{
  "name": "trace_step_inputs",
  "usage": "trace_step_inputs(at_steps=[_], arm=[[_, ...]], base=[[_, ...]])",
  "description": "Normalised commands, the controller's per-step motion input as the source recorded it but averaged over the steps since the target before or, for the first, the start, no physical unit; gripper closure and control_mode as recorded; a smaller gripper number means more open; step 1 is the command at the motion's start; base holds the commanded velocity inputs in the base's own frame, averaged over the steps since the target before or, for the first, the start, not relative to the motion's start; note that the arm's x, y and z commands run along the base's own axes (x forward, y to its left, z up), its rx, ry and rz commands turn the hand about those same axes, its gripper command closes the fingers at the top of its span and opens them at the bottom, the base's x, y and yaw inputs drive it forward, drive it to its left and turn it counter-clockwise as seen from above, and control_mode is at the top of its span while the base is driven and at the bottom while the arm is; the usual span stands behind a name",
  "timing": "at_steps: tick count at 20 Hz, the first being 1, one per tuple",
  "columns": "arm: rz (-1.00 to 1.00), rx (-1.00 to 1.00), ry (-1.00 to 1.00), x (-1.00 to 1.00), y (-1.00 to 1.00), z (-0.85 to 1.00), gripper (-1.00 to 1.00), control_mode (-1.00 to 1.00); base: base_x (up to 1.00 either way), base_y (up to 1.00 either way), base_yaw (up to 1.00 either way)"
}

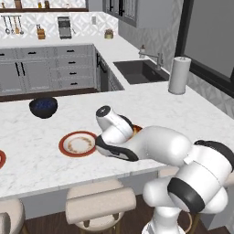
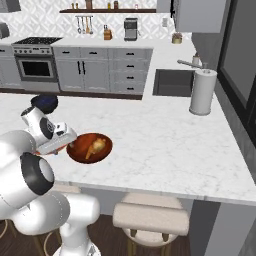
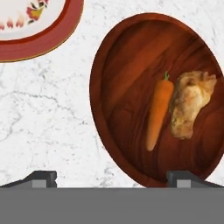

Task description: Pick the chicken drumstick and carrot from their plates and place them in the bowl. Then put the bowl in the fridge.

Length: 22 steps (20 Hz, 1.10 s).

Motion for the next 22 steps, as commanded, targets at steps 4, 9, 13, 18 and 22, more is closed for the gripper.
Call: trace_step_inputs(at_steps=[4, 9, 13, 18, 22], arm=[[0.00, -0.07, 0.05, 0.11, 0.11, -0.29, -1.00, -1.00], [0.02, -0.04, -0.09, 0.14, 0.10, -0.18, -1.00, -1.00], [0.06, 0.00, -0.04, 0.26, 0.00, -0.12, -1.00, -1.00], [0.09, 0.00, 0.01, 0.16, 0.01, -0.30, -1.00, -1.00], [0.08, 0.00, 0.02, 0.01, 0.00, -0.42, -1.00, -1.00]], base=[[0.00, 0.00, 0.00], [0.00, 0.00, 0.00], [0.00, 0.00, 0.00], [0.00, 0.00, 0.00], [0.00, 0.00, 0.00]])
